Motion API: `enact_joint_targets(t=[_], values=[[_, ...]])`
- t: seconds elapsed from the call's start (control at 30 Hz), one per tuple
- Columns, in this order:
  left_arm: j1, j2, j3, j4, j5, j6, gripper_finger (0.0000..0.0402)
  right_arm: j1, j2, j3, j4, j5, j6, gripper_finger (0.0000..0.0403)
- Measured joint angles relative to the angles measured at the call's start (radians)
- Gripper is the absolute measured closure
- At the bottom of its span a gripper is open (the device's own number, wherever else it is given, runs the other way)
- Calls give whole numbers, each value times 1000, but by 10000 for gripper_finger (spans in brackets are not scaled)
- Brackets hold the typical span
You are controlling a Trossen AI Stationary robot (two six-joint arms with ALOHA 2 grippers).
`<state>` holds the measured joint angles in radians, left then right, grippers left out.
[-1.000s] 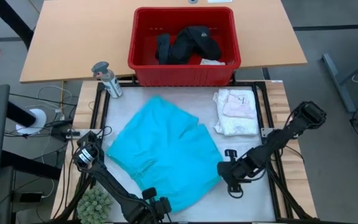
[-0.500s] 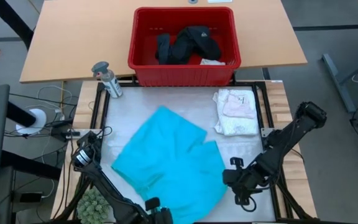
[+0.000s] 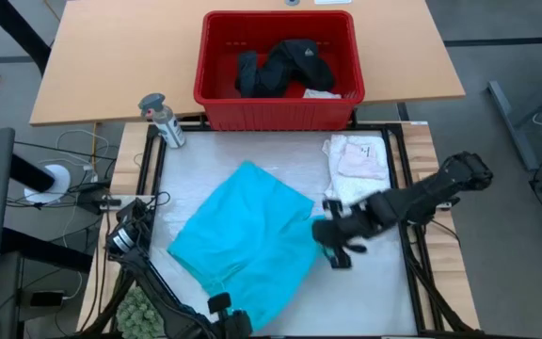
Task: Fold Laundry from Bin
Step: Fold the light blue shorts
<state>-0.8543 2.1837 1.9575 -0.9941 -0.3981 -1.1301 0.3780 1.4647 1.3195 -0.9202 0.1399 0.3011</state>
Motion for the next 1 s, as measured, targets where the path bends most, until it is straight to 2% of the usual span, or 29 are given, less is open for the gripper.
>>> enact_joint_targets(t=[0.17, 0.27, 0.4, 0.53, 0.73, 0.9, 1.0], values=[[2, -61, -1, -124, -124, -1, 399, -161, 19, 36, 8, -63, -130, 384], [1, -100, 0, -235, -209, -12, 399, -228, 28, 87, 2, -75, -207, 384], [3, -125, 0, -397, -273, -50, 399, -309, 29, 149, 23, -83, -282, 384], [6, -126, -5, -532, -251, -126, 399, -386, 29, 165, 67, -94, -327, 384], [12, -125, -11, -577, -287, -234, 400, -471, 44, 167, 211, -129, -430, 384], [40, -125, -11, -577, -296, -327, 400, -539, 131, 167, 339, -283, -511, 384], [62, -124, -11, -577, -301, -409, 400, -558, 221, 189, 363, -318, -594, 384]])
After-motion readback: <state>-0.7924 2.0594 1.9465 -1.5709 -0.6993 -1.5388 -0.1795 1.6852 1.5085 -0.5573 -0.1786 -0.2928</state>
